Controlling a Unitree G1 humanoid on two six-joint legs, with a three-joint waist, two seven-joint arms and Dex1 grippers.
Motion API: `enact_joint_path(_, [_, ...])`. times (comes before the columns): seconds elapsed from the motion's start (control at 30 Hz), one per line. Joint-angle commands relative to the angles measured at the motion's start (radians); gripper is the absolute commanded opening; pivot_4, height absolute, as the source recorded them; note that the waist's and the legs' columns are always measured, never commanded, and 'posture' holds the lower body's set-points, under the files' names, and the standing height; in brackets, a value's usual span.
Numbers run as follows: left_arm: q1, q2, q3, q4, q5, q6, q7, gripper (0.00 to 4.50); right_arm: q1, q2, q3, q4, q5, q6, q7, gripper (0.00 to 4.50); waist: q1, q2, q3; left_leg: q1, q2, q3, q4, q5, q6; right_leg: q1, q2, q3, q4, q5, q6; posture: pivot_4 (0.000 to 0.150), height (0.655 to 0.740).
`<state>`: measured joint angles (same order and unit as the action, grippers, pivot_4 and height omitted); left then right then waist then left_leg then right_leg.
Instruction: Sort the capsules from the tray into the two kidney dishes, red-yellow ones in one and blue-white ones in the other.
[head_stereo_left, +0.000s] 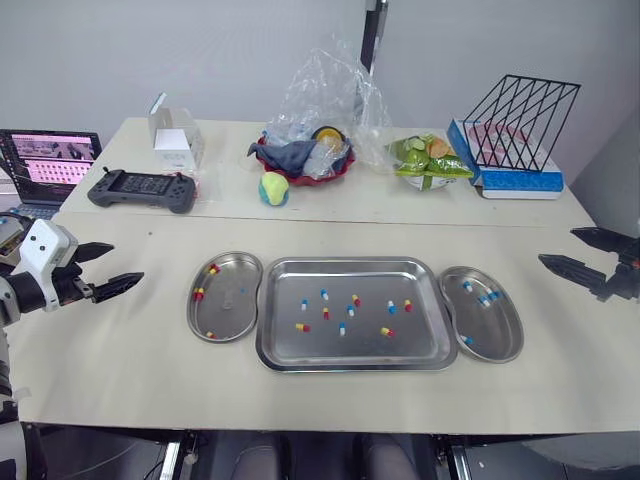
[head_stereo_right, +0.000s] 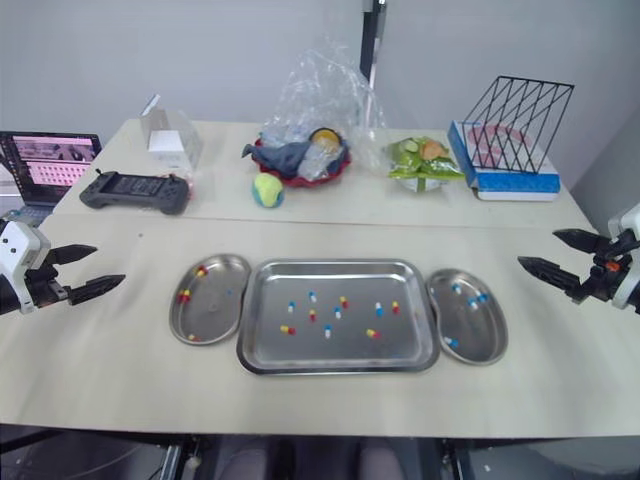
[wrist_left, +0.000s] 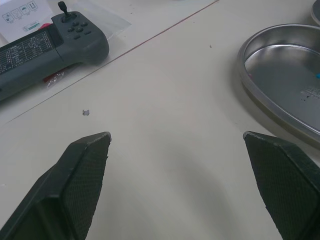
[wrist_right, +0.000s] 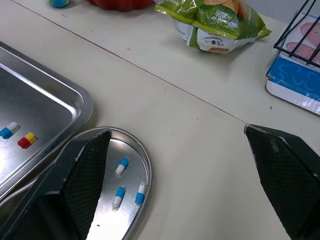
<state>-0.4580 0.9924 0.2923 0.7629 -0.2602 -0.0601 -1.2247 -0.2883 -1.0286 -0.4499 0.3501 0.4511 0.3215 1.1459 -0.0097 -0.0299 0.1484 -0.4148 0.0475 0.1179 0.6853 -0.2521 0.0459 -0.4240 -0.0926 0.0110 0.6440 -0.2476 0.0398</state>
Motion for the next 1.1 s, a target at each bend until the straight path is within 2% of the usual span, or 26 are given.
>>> enact_joint_path(0.03, [-0.027, 0.017, -0.003, -0.018, -0.006, 0.023, -0.009, 4.48, -0.011, 0.001, -0.015, -0.027, 0.005, -0.030, -0.010, 4.50, 0.000, 0.000, 0.000, 0.000, 0.000, 0.000, 0.000, 0.000, 0.000, 0.000, 0.000, 0.000, 0.000, 0.000, 0.000, 0.150, 0.7204])
enact_joint_path(0.23, [-0.089, -0.007, -0.010, -0.041, -0.052, 0.119, -0.049, 4.48, -0.020, 0.018, 0.002, -0.054, -0.003, -0.024, -0.047, 4.50, -0.001, 0.000, 0.000, 0.000, 0.000, 0.000, 0.001, 0.000, 0.000, 0.000, 0.000, 0.000, 0.001, 0.000, 0.000, 0.150, 0.7204])
enact_joint_path(0.33, [-0.114, -0.018, 0.041, -0.121, -0.191, 0.313, -0.127, 4.48, -0.016, 0.030, -0.006, -0.118, 0.028, 0.019, -0.067, 4.50, -0.003, 0.000, 0.000, 0.000, 0.000, 0.000, 0.001, 0.000, 0.000, 0.000, 0.001, 0.000, 0.001, 0.000, 0.000, 0.150, 0.7204])
enact_joint_path(0.43, [-0.033, -0.014, -0.019, -0.314, -0.198, 0.320, -0.208, 4.48, 0.021, 0.063, -0.008, -0.301, 0.105, 0.136, -0.102, 4.50, -0.003, 0.000, 0.000, 0.000, 0.000, -0.001, 0.001, 0.000, -0.001, 0.000, 0.001, 0.000, 0.002, 0.000, 0.000, 0.150, 0.7204])
enact_joint_path(0.57, [-0.040, -0.025, -0.045, -0.465, -0.244, 0.416, -0.215, 4.48, 0.068, 0.103, 0.004, -0.479, 0.160, 0.216, -0.144, 4.50, -0.001, 0.000, 0.000, -0.001, 0.000, -0.003, 0.001, 0.001, -0.001, 0.000, 0.001, 0.001, 0.002, 0.000, 0.000, 0.150, 0.7204])
enact_joint_path(0.77, [0.004, -0.018, -0.074, -0.573, -0.227, 0.372, -0.264, 4.48, 0.084, 0.134, 0.038, -0.604, 0.177, 0.230, -0.175, 4.50, 0.000, 0.000, 0.000, -0.001, 0.000, -0.003, 0.002, 0.000, -0.001, 0.000, 0.001, 0.001, 0.002, 0.000, 0.000, 0.150, 0.7204])
enact_joint_path(0.9, [0.025, -0.046, -0.083, -0.659, -0.252, 0.403, -0.241, 4.48, 0.098, 0.103, 0.036, -0.598, 0.233, 0.275, -0.096, 4.50, 0.003, 0.000, 0.000, -0.001, 0.000, -0.004, 0.002, 0.000, 0.000, 0.000, 0.001, 0.001, 0.002, 0.000, 0.000, 0.150, 0.7204])
enact_joint_path(1.1, [-0.005, -0.097, -0.211, -0.785, -0.205, 0.406, -0.205, 4.48, 0.139, 0.057, -0.004, -0.613, 0.283, 0.360, -0.074, 4.50, 0.020, 0.000, 0.000, -0.001, 0.000, -0.004, 0.006, -0.001, 0.002, 0.002, 0.002, 0.001, 0.002, 0.000, 0.001, 0.150, 0.7204])
